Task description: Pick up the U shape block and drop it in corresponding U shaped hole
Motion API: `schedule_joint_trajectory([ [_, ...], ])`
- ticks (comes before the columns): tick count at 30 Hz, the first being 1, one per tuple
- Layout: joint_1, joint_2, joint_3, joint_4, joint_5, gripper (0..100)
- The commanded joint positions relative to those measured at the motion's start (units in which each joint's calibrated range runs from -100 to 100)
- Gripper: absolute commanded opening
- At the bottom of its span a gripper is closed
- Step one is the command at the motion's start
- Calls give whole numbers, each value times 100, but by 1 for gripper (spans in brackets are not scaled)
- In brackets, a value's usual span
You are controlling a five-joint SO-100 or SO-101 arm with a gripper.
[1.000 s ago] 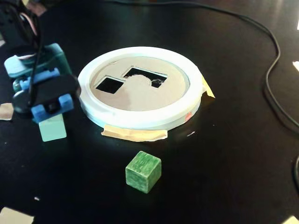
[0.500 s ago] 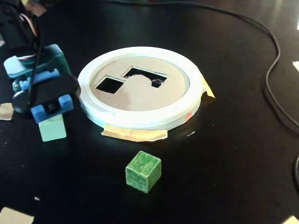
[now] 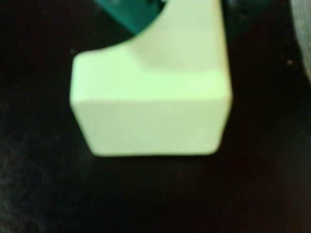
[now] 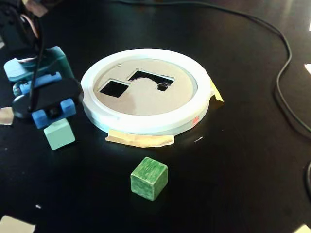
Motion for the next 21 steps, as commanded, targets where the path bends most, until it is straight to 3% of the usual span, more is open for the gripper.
schedule_joint_trajectory([
  [1, -22, -888, -84, -49, -147, 1],
  [7, 128, -1882, -147, -39, 498, 1],
  [13, 515, -2366, -639, -49, 1568, 1],
  [21, 403, -2213, -1441, -59, 1714, 1],
])
